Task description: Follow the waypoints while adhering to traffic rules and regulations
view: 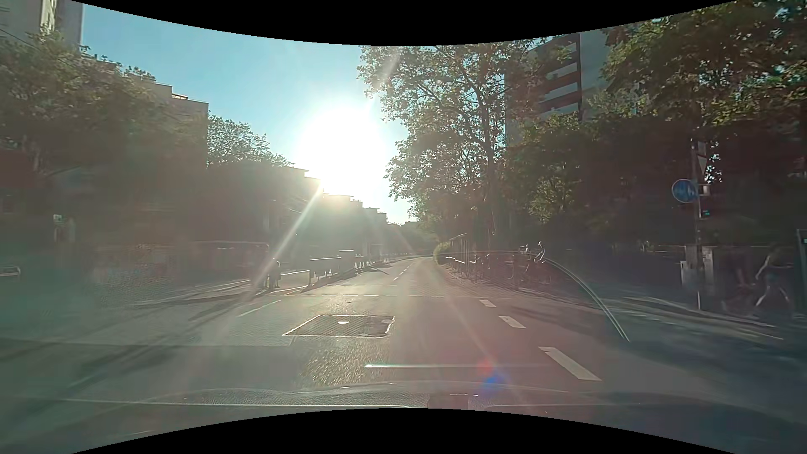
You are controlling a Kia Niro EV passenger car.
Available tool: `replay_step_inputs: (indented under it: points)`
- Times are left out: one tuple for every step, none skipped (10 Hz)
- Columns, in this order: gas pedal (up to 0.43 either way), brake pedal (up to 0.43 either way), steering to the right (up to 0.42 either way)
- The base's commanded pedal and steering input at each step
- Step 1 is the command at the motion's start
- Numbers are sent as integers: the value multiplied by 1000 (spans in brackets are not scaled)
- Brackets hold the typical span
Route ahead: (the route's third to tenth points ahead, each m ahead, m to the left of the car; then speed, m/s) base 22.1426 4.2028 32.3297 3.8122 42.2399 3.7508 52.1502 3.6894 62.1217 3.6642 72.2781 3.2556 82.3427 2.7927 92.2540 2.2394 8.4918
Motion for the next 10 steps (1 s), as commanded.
replay_step_inputs:
  points:
    - [228,0,4]
    - [228,0,4]
    - [228,0,4]
    - [220,0,4]
    - [220,0,4]
    - [220,0,4]
    - [220,0,4]
    - [220,0,4]
    - [220,0,3]
    - [209,0,4]
